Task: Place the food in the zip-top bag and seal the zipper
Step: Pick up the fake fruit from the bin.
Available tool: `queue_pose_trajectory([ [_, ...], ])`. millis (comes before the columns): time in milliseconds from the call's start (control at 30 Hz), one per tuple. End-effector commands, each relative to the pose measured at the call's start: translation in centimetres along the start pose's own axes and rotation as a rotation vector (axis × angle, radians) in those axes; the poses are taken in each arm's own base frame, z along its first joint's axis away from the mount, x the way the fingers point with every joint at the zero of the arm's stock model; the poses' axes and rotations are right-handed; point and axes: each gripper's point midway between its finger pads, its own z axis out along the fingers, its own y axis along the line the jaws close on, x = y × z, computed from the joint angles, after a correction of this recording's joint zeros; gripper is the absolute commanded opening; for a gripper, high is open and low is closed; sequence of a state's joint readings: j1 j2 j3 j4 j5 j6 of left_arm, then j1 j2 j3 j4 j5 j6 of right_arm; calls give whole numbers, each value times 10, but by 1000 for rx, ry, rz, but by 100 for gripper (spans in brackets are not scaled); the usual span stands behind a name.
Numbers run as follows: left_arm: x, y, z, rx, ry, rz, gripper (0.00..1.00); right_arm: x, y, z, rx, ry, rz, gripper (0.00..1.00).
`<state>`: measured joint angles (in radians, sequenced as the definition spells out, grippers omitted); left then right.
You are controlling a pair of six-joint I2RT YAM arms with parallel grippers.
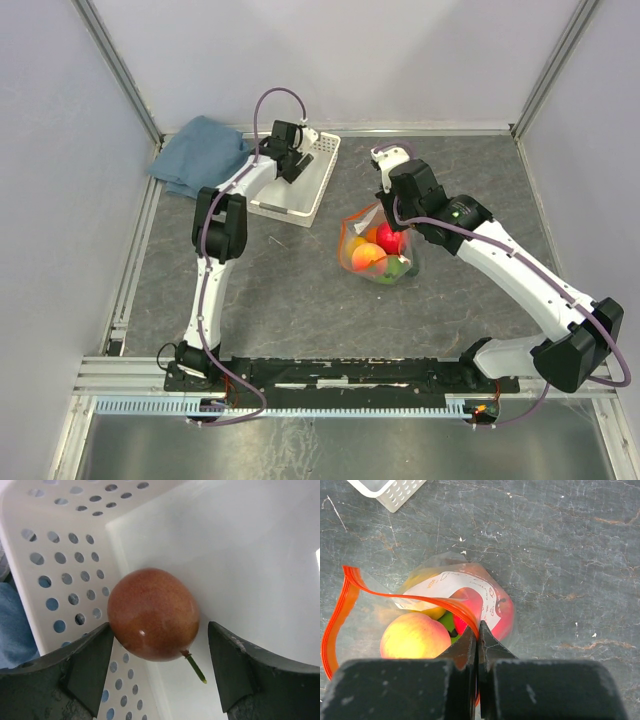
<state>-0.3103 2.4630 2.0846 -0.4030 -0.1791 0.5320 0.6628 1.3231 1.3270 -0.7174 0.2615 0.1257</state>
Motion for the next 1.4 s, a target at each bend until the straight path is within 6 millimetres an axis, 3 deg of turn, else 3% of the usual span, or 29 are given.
queue_pose_trajectory([
  [0, -22, 2, 10, 13, -97, -76, 83, -20, -1, -4, -5, -66, 15, 1],
  [167, -16, -5, 24, 18, -89, -157, 79, -20, -1, -4, -1, -65, 14, 2],
  [333, -10, -7, 26, 28, -75, -176, 62, -19, -2, -3, 1, -58, 14, 1],
  [467, -21, -9, 11, 72, -99, -188, 45, -20, -2, -5, 2, -65, 16, 1],
  [667, -43, -13, -33, 151, -187, -265, 34, -23, -5, -9, 15, -79, 20, 2],
  [800, -65, -9, -85, 186, -300, -339, 33, -24, -7, -8, 23, -81, 20, 2],
  [833, -68, -9, -89, 187, -317, -348, 33, -24, -7, -8, 23, -81, 21, 2],
  [1100, -78, -17, -166, 235, -444, -461, 34, -24, -5, -9, 18, -86, 38, 2],
  [1367, -76, -48, -241, 352, -568, -591, 35, -17, 0, -5, -3, -69, 54, 2],
])
